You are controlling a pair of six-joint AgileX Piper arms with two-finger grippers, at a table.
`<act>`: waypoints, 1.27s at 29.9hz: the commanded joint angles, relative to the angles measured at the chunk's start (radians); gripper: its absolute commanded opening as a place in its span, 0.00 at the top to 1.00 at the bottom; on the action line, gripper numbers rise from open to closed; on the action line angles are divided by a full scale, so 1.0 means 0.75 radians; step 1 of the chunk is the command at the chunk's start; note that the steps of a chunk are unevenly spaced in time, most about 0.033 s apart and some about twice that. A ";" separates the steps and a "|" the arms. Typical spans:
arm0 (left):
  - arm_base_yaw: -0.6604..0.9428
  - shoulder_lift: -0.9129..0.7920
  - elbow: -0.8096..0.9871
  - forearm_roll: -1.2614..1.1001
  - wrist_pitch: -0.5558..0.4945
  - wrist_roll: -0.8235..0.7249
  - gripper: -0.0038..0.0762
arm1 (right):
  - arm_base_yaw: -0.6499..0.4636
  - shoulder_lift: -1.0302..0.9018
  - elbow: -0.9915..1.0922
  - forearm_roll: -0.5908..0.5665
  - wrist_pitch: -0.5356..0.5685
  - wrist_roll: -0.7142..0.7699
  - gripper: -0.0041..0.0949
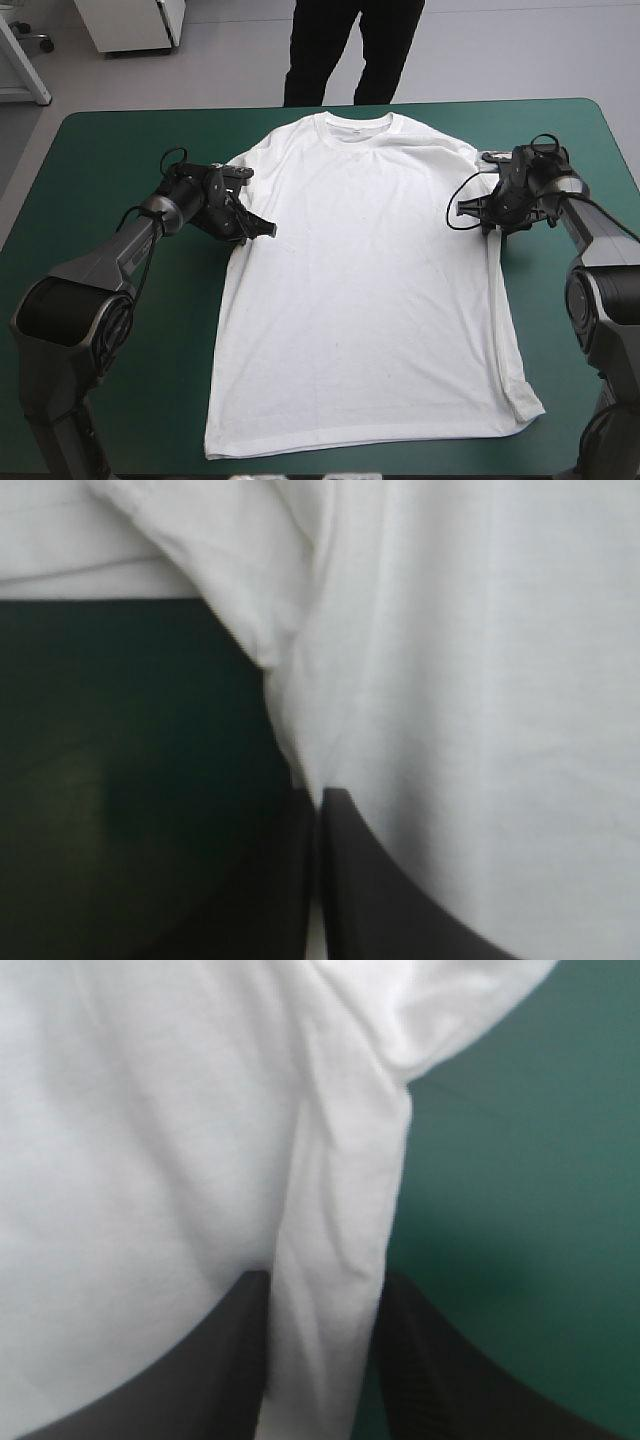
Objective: Fold the cloth
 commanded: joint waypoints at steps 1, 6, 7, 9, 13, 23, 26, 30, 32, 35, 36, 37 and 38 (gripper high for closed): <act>0.000 -0.048 -0.025 0.005 0.023 0.000 0.96 | -0.011 -0.002 -0.015 -0.028 -0.019 -0.002 0.77; 0.000 -0.052 -0.025 0.015 0.005 0.000 0.96 | -0.011 -0.005 -0.017 -0.033 -0.021 -0.002 0.97; 0.000 -0.059 -0.025 0.026 0.004 0.000 0.96 | -0.011 -0.010 -0.021 -0.033 -0.019 -0.002 0.98; 0.000 -0.074 -0.025 0.060 0.004 0.000 0.96 | -0.011 -0.015 -0.036 -0.028 -0.004 -0.002 0.98; 0.000 -0.141 -0.025 0.135 -0.012 0.000 0.96 | -0.011 -0.051 -0.073 -0.028 0.019 -0.002 0.98; 0.000 -0.372 -0.025 0.197 -0.041 -0.009 0.96 | -0.011 -0.273 -0.124 0.017 0.086 -0.079 0.98; 0.000 -0.458 -0.025 0.200 -0.046 -0.007 0.96 | -0.011 -0.365 -0.124 0.039 0.101 -0.123 0.98; 0.000 -0.592 -0.025 0.211 -0.064 0.000 0.96 | -0.011 -0.496 -0.124 0.041 0.116 -0.133 0.98; 0.000 -0.670 -0.025 0.236 -0.076 -0.007 0.96 | -0.011 -0.565 -0.126 0.053 0.122 -0.133 0.98; 0.000 -0.780 -0.025 0.243 -0.101 -0.007 0.96 | -0.011 -0.657 -0.133 0.071 0.124 -0.133 0.98; 0.000 -0.811 -0.025 0.243 -0.111 -0.007 0.96 | -0.011 -0.679 -0.139 0.084 0.130 -0.133 0.98; 0.000 -0.856 -0.025 0.243 -0.128 -0.007 0.96 | -0.011 -0.711 -0.155 0.099 0.140 -0.133 0.98; 0.000 -0.886 -0.025 0.243 -0.139 -0.007 0.96 | -0.011 -0.732 -0.167 0.105 0.145 -0.135 0.98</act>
